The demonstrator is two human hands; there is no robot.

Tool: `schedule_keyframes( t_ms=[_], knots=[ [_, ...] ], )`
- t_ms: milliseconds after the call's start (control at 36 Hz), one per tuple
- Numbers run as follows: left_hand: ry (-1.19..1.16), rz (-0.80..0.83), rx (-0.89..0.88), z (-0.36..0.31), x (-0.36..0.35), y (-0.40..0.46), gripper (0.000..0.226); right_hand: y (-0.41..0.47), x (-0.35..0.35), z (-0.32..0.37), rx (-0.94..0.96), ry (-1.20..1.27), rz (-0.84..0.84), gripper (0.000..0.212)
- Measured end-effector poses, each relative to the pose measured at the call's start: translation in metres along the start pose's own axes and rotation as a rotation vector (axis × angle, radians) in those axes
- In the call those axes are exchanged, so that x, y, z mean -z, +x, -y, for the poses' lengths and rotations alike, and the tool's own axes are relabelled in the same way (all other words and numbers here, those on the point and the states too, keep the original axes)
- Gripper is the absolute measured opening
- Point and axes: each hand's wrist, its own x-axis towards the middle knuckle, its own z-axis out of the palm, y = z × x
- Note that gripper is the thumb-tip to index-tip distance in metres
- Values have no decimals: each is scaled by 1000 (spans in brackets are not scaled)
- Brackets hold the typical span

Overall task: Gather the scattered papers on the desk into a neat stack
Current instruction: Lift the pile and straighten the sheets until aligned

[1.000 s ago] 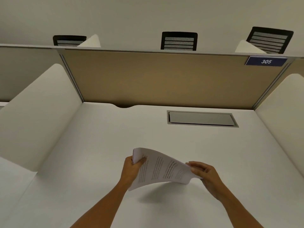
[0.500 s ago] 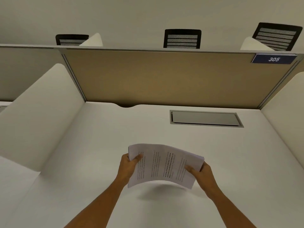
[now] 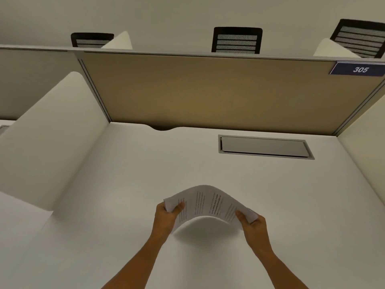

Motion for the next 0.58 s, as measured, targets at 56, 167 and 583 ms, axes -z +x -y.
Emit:
schedule_keyframes(
  t_ms=[56, 167, 583],
  knots=[
    [21, 21, -2, 11, 1, -2, 18, -4, -2, -8, -61, -1, 33, 30],
    [88, 127, -143, 13, 1, -8, 43, -5, -9, -22, -161, -52, 85, 24],
    [62, 8, -161, 24, 2, -5, 27, 1, -9, -18, -112, -45, -8, 23]
  ],
)
